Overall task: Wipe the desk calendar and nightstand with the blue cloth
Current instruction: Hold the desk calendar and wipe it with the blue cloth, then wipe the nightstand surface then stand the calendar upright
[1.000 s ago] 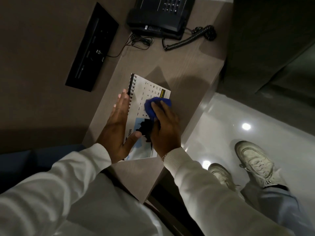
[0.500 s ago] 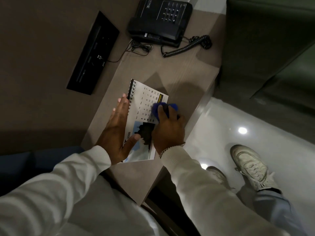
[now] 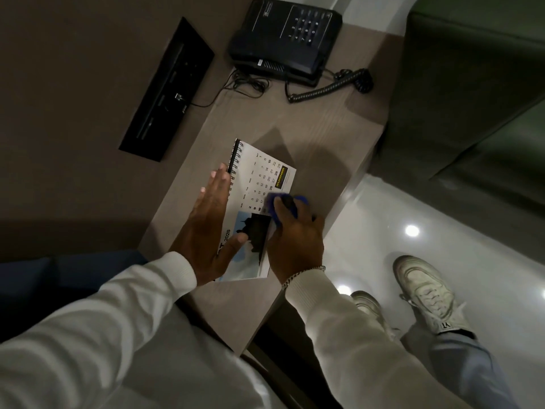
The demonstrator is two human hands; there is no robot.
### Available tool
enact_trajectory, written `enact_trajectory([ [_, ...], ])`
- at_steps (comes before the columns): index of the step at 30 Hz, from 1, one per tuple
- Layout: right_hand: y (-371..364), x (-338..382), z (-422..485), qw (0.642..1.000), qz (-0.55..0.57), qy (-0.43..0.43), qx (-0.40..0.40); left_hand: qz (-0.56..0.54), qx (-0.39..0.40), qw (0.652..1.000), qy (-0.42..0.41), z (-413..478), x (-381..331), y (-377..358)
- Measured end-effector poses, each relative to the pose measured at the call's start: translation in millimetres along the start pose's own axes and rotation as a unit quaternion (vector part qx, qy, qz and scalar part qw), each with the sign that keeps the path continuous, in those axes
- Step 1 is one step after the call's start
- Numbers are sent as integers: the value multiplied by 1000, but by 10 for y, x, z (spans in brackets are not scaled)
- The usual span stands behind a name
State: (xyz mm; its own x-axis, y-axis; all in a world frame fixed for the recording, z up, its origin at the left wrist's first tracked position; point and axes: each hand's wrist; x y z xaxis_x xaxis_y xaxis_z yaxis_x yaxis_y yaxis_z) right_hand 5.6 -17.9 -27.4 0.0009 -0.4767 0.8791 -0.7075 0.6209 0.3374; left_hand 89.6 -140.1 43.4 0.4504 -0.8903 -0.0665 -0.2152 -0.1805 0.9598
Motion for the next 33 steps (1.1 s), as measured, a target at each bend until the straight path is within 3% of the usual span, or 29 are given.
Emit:
enact_trajectory([
  [3,-58,90,-23,989,107,89,-40,-3,1,1000,-3,-2,44,-40],
  [6,-224,136,-30,986,109,127,8,-11,8,1000,-8,-3,83,-61],
  [14,-195,-86,-14,994,-86,52,32,-25,-24,999,-15,-6,103,-119],
  [20,75,121,76,943,-283,12,176,11,-13,1000,-16,-40,148,-38],
  [23,511,128,199,926,-304,15,222,71,-1,997,7,-39,4,-60],
  [25,695,201,563,867,-396,147,265,33,1,993,117,-260,-140,-218],
  [27,899,210,829,867,-401,169,242,82,-13,993,88,-218,-229,-324],
  [29,783,176,1109,841,-415,237,255,90,0,992,91,-285,-183,-316],
  [33,793,57,1447,832,-440,243,233,146,7,988,57,-177,-53,-138],
])
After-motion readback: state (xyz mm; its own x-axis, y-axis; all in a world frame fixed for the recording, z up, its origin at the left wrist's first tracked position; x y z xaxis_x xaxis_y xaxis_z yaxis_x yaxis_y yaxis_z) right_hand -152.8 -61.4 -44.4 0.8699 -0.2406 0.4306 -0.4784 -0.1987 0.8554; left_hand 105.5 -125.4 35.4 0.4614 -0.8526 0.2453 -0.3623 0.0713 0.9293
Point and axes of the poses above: each hand's wrist, its own z-axis towards the middle knuckle, its own y-axis out of the back of the hand, x = y × z, and after that the axes turned 15 degrees about z, right-handed
